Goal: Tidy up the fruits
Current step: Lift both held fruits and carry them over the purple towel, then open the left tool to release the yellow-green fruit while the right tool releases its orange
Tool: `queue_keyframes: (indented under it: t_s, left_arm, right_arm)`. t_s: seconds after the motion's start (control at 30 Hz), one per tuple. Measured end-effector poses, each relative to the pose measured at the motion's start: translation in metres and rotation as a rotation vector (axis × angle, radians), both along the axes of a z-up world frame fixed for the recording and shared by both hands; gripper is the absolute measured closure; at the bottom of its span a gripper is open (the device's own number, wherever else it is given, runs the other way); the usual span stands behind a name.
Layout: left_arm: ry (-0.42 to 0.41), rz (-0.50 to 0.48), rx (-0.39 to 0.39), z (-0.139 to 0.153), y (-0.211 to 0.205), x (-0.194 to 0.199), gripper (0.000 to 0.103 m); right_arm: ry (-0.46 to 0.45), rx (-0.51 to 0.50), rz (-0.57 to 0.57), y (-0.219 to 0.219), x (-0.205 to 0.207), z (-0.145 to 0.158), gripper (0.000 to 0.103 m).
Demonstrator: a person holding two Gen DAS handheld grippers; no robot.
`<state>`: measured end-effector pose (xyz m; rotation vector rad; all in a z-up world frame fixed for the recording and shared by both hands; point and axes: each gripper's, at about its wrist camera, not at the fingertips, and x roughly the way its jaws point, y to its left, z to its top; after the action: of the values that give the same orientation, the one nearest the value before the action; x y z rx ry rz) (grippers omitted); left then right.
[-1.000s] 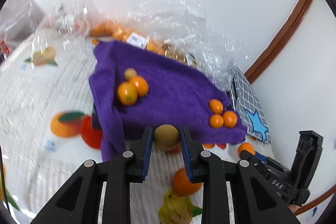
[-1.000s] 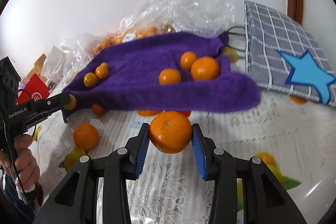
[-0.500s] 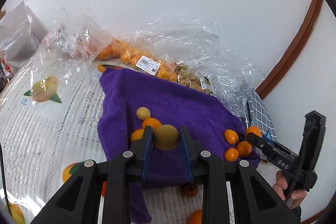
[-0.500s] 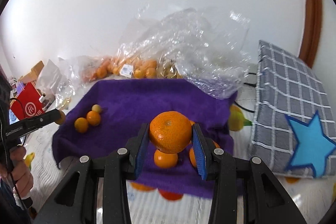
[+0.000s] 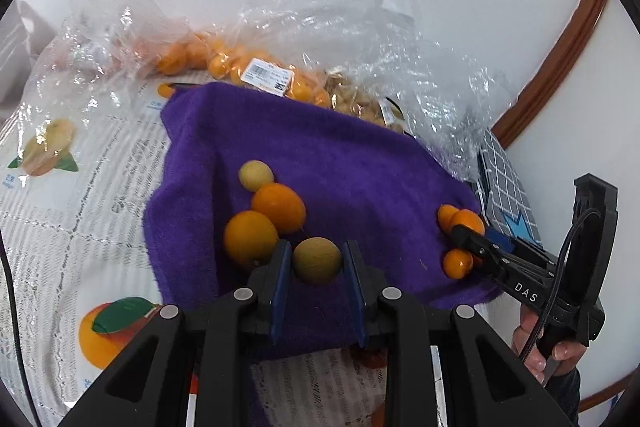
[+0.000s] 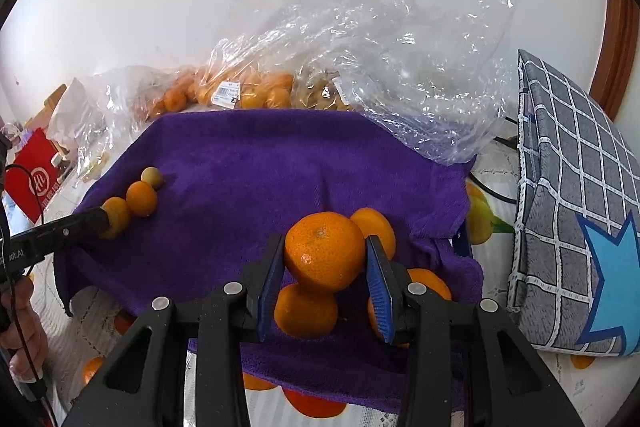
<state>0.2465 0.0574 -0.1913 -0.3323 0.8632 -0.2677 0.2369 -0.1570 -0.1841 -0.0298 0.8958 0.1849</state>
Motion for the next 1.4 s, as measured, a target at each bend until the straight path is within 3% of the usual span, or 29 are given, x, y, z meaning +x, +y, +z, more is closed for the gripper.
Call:
queue_keyframes:
  t_s: [0.37,0.9,1.1,1.4]
  left_arm:
    - [-0.008,0.008,0.065,-0.004,-0.006,0.000,0.077]
    - [-0.023,0.009,0.027,-0.001,-0.001,-0.002,0.066]
    - [-0.062,0.009,0.020,0.001,-0.002,-0.008,0.061]
    - [-0.095,0.014,0.042,0.005,0.002,-0.022,0.059]
  right_arm:
    - [-0.018,-0.032,0.018,0.006,0.000,-0.002,0.063]
    - [-0.003,-0.048,0.041,0.013,-0.001,-0.007,0.063]
    - [-0.063,-0.014,0.023,0.009,-0.017,0.010,0.055]
    - [-0.089,-0.030,-0.036,0.014,-0.062,0.040,0.054]
